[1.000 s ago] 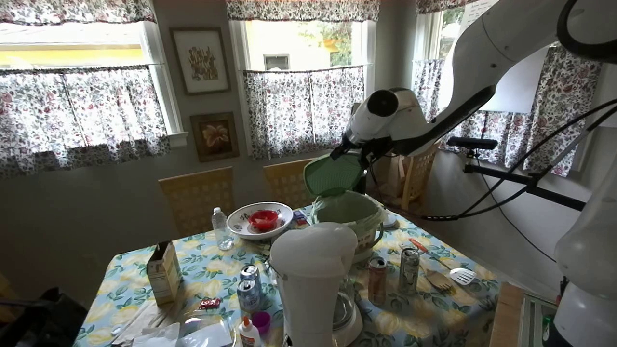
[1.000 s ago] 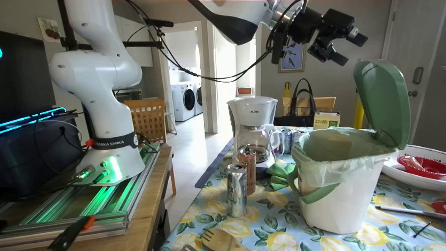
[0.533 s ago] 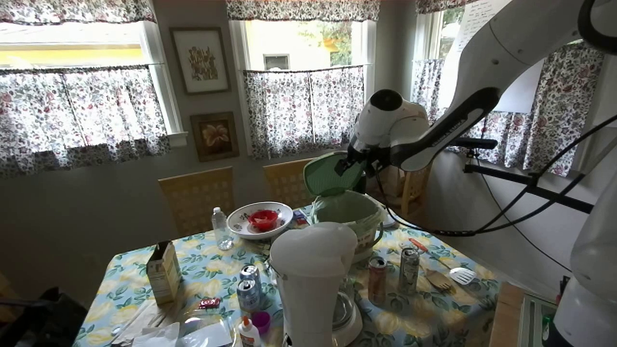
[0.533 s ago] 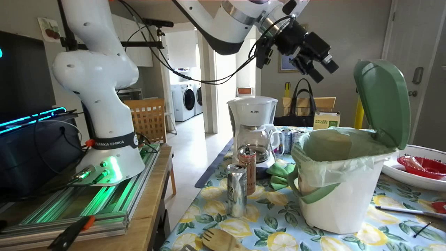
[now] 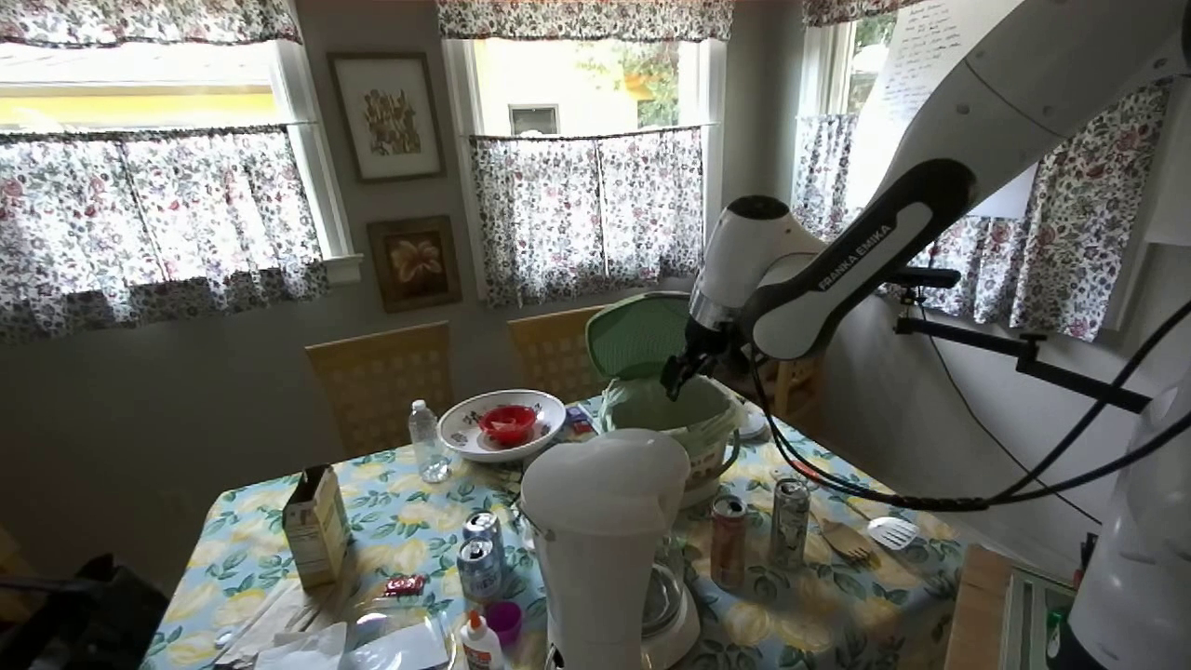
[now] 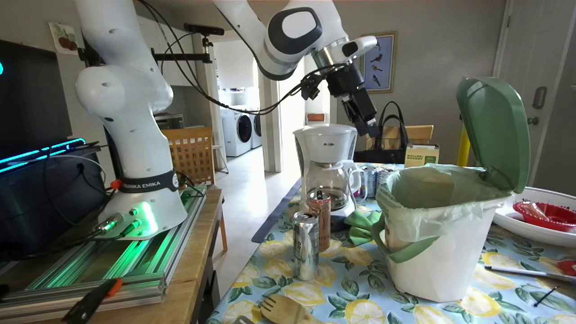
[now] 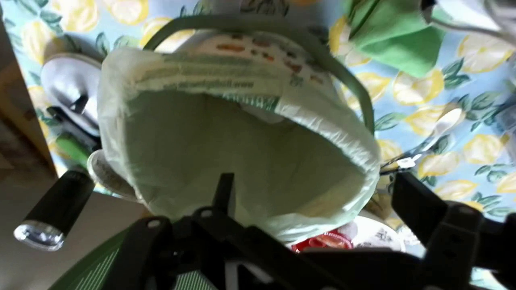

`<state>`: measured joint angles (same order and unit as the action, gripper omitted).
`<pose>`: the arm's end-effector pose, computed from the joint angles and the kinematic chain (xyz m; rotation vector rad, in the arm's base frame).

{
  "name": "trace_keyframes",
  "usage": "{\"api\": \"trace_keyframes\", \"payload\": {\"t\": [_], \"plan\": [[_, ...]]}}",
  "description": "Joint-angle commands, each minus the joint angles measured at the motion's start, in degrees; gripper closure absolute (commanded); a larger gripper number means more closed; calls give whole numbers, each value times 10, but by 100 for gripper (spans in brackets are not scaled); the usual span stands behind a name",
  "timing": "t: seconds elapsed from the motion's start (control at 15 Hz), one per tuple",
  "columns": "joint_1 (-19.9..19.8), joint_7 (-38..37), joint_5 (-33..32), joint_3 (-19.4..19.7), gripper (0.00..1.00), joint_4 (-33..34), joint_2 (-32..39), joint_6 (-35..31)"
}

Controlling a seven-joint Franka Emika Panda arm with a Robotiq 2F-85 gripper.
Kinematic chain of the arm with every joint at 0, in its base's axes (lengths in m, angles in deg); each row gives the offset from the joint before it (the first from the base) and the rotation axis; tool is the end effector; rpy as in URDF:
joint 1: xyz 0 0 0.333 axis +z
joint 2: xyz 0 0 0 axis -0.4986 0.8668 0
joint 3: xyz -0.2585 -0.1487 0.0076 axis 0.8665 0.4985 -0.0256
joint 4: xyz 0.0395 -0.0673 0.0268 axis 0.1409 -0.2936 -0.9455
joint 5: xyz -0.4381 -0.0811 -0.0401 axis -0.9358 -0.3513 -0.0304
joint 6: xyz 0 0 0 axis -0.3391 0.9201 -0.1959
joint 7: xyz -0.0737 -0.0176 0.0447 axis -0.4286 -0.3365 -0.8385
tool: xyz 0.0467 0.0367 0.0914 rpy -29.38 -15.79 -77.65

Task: Open the bin and put the cans inside then close the bin.

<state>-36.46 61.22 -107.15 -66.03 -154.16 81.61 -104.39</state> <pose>0.5193 -0.0848 0.3047 2.8856 -0.2448 0.6277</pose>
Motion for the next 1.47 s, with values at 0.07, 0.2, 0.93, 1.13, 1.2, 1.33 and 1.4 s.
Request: {"api": "trace_keyframes", "payload": {"t": [0.07, 0.2, 0.93, 1.13, 1.2, 1.33, 1.4], "plan": [[44, 181, 190, 36, 0, -37, -77, 120], [38, 225, 217, 43, 0, -32, -94, 169], [35, 366, 262, 66, 0, -54, -68, 183], [37, 400, 268, 64, 0, -60, -47, 178], [38, 412, 270, 63, 0, -62, -39, 173], [42, 439, 278, 61, 0, -62, -24, 166], [43, 449, 279, 59, 0, -62, -16, 162]]}}
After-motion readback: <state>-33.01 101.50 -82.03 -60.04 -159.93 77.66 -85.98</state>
